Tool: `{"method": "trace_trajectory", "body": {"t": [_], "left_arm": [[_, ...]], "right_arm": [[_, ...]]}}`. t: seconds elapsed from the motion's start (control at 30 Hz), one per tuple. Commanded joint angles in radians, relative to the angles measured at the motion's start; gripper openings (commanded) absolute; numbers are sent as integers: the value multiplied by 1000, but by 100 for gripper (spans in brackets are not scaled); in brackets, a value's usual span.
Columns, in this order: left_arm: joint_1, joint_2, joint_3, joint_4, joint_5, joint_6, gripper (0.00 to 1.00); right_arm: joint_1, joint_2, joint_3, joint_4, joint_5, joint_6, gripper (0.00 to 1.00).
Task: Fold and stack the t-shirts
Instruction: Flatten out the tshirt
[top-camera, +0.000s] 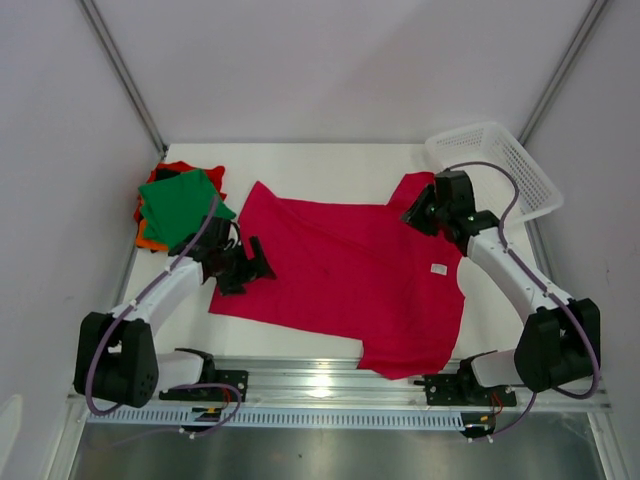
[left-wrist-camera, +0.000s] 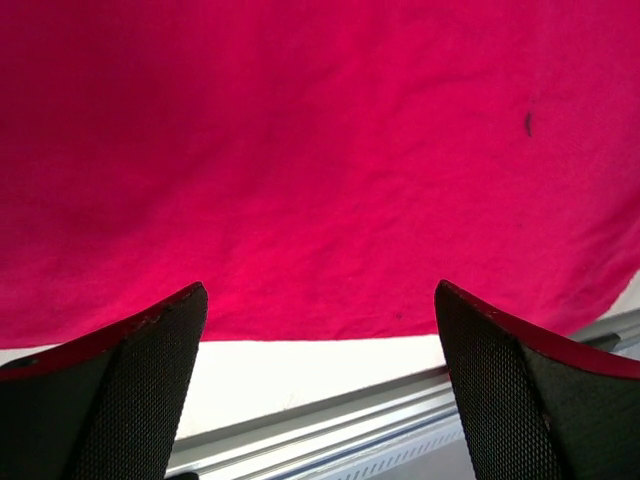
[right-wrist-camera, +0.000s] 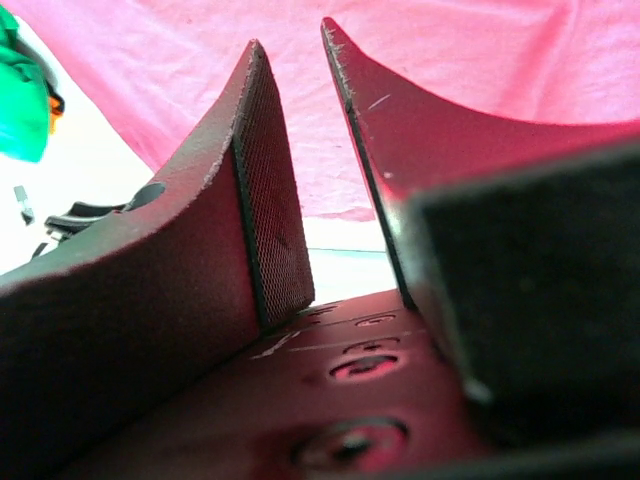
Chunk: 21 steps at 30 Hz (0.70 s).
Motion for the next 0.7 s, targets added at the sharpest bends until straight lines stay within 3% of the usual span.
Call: {"method": "trace_trajectory", "body": {"t": [0.0, 0.67], "left_arm": [[-4, 10, 16, -1, -68, -44, 96], [-40, 240, 88, -43, -105, -92, 94]], "right_arm": [[-17, -66, 37, -10, -9, -29, 29], [-63, -213, 50, -61, -41, -13, 30]]}}
